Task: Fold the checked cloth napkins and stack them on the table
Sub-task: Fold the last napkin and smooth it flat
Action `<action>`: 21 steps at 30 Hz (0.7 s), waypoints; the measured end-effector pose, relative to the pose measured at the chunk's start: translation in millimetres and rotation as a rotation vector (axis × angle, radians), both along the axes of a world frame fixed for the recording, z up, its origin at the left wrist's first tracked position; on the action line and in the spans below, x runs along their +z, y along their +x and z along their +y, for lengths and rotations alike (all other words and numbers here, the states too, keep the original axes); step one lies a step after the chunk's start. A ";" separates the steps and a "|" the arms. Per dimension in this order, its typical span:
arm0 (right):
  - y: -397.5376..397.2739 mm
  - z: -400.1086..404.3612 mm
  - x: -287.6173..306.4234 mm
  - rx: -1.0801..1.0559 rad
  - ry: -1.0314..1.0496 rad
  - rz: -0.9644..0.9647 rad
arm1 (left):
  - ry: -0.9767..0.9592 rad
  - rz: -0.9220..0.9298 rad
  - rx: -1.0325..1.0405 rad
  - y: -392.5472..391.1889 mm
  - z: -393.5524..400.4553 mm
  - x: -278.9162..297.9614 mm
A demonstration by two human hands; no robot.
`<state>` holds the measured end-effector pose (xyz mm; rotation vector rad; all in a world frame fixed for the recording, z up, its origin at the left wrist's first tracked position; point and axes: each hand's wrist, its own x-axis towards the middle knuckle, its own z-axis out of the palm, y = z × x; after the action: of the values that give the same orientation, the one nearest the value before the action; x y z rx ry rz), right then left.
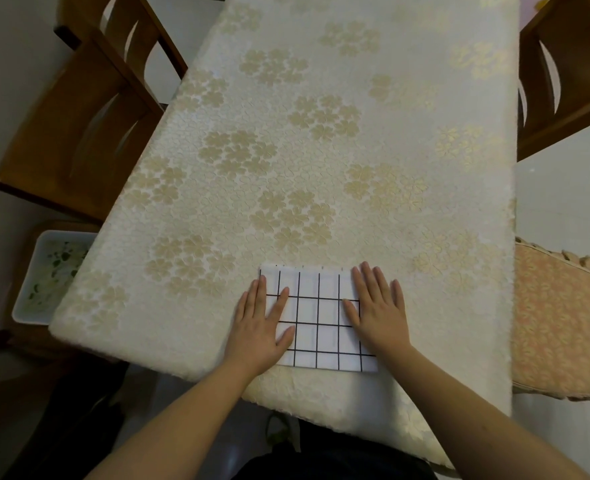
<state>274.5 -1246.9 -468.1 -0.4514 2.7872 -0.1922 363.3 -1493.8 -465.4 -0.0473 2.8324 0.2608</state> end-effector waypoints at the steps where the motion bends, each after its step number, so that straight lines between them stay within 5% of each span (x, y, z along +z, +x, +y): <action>1: -0.7 0.6 0.9 0.001 -0.006 0.001 | 0.033 -0.010 0.008 -0.9 -0.7 3.0; 10: -44.8 -0.8 24.1 0.011 -0.119 0.189 | 0.447 0.076 0.364 -22.8 -17.2 29.6; 15: -65.9 -8.2 34.6 -0.017 -0.044 -0.024 | 0.359 -0.026 0.709 -15.5 -19.2 37.8; 21: -77.8 -8.1 39.8 -0.047 0.010 -0.156 | 0.028 -0.350 0.680 7.3 -14.7 43.3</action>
<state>196.7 -1255.0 -428.2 -0.3527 2.6467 -0.2149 370.7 -1508.5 -422.2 -0.9553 2.3689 0.3869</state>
